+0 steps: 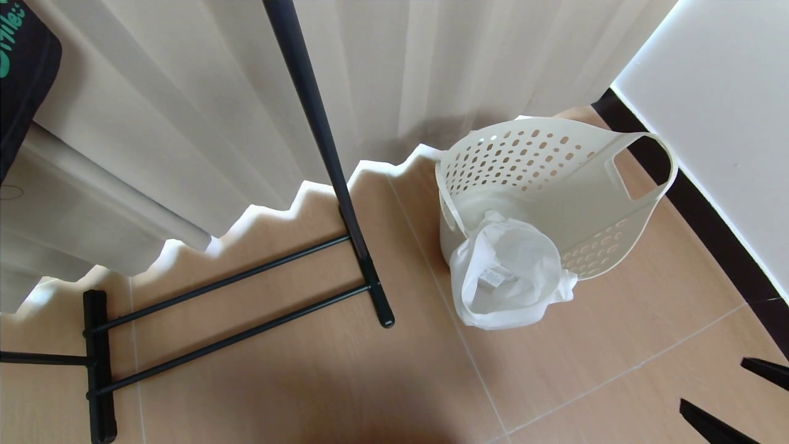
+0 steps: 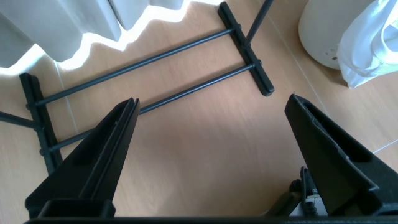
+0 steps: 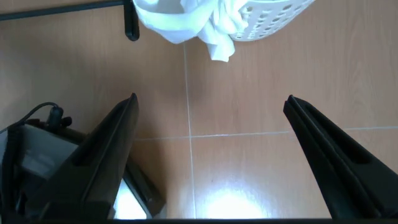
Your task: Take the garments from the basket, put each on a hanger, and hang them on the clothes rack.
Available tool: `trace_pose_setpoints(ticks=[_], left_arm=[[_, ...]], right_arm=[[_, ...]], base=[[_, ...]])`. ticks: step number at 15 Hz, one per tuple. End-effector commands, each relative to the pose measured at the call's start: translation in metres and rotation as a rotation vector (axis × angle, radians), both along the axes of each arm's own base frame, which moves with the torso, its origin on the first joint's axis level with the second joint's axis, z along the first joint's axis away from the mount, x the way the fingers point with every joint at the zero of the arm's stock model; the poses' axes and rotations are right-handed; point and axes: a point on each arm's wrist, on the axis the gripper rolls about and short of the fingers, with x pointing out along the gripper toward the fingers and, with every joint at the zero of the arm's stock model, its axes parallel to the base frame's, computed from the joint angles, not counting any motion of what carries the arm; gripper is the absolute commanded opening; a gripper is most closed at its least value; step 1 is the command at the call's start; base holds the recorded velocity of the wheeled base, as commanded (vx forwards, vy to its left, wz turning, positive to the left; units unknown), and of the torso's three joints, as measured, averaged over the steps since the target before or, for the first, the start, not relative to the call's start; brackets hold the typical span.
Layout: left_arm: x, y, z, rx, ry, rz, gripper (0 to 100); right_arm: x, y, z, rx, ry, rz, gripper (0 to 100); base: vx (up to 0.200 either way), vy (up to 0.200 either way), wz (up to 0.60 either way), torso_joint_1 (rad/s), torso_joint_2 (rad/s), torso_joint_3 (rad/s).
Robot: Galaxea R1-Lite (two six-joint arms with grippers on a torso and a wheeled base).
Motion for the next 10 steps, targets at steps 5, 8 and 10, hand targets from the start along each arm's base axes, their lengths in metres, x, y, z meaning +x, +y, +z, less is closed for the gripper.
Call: trace_pose_setpoints(ticks=[5,8,10], left_arm=[[0.0,0.0,0.0,0.002,0.002,-0.001,100],[0.0,0.0,0.0,0.0,0.002,0.0,100],[0.0,0.0,0.0,0.0,0.002,0.0,100]], right_arm=[[0.134,0.045,0.034,-0.174,-0.01,0.155,100],[0.19,0.073,0.041,-0.253,-0.05,0.201,100],[0.214,0.08,0.041,-0.385,-0.102,0.239,100]], base=[[0.0,0.0,0.0,0.0,0.0,0.0],[0.0,0.0,0.0,0.0,0.0,0.0],[0.0,0.0,0.0,0.0,0.0,0.0]])
